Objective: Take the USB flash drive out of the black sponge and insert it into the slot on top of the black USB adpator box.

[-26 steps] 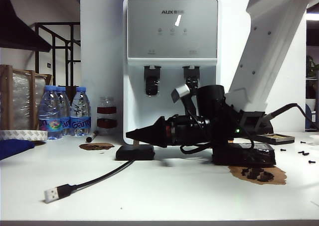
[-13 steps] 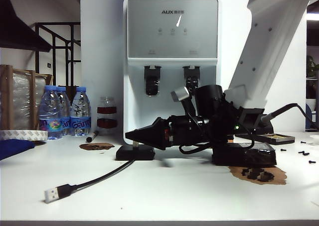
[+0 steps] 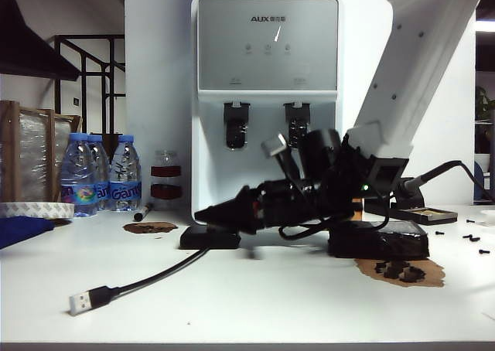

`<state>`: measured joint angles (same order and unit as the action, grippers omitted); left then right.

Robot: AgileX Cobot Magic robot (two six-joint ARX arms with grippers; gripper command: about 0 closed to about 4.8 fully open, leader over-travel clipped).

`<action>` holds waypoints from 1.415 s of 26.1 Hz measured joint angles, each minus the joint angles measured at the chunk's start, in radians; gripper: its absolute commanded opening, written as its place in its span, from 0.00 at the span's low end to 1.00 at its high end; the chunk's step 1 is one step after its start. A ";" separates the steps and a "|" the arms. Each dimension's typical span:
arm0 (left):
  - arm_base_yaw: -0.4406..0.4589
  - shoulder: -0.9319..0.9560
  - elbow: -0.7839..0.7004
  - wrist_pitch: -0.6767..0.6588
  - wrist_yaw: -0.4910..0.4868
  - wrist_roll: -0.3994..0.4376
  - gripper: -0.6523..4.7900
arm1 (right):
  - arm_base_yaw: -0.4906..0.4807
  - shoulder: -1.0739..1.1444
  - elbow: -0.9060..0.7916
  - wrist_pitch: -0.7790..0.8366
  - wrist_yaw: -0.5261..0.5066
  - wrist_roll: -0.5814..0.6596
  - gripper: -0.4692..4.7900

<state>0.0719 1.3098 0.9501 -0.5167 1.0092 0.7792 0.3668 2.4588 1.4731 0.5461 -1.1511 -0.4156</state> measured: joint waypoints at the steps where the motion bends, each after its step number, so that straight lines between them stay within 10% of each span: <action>1: 0.000 0.000 0.000 0.000 0.000 0.000 0.11 | 0.000 0.002 -0.002 0.003 -0.001 -0.016 0.08; 37: 0.000 0.000 -0.006 0.004 0.024 0.000 0.11 | 0.002 -0.011 0.104 -0.385 0.010 -0.332 0.08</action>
<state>0.0719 1.3098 0.9436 -0.5129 1.0336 0.7792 0.3683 2.4474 1.5772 0.1608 -1.1412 -0.7479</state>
